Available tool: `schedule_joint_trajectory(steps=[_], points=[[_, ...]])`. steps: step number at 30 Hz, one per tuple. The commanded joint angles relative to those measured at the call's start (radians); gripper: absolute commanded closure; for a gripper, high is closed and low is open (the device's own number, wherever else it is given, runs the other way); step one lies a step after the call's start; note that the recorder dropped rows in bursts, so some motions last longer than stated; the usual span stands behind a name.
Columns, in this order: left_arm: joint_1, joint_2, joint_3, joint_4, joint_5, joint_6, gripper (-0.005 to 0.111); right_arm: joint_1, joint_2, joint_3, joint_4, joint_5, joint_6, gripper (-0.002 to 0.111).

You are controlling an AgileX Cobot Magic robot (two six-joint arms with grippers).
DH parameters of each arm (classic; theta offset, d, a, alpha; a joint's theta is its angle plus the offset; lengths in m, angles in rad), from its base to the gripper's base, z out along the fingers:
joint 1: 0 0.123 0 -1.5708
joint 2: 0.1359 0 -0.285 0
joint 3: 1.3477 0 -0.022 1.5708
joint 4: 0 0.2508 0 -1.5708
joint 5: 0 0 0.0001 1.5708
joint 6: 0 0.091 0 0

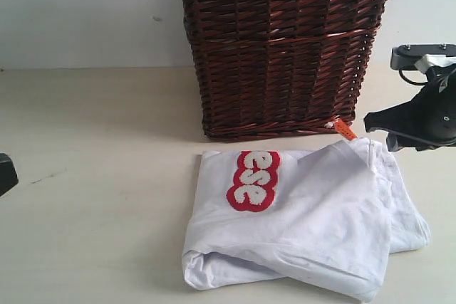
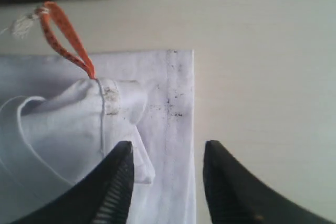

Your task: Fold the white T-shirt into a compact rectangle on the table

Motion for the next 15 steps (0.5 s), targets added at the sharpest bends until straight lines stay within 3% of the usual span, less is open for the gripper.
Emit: schedule_joint_trajectory(steps=[1,6,8,12,15], points=[[0.001,-0.045,0.086,0.002,-0.155,-0.008,0.107,0.001,-0.021,-0.007,0.127,-0.018,-0.091,0.076],[0.001,-0.114,0.24,-0.02,-0.372,-0.044,0.107,0.021,-0.012,0.009,0.46,0.027,-0.438,0.097],[0.001,-0.134,0.271,-0.022,-0.404,-0.072,0.107,0.051,0.003,0.008,0.518,0.058,-0.509,0.097],[0.001,-0.165,0.271,-0.022,-0.398,-0.081,0.107,0.13,0.051,0.008,0.495,0.07,-0.514,0.084],[0.001,-0.172,0.271,-0.022,-0.395,-0.081,0.107,0.153,0.118,0.008,0.377,0.079,-0.387,0.089]])
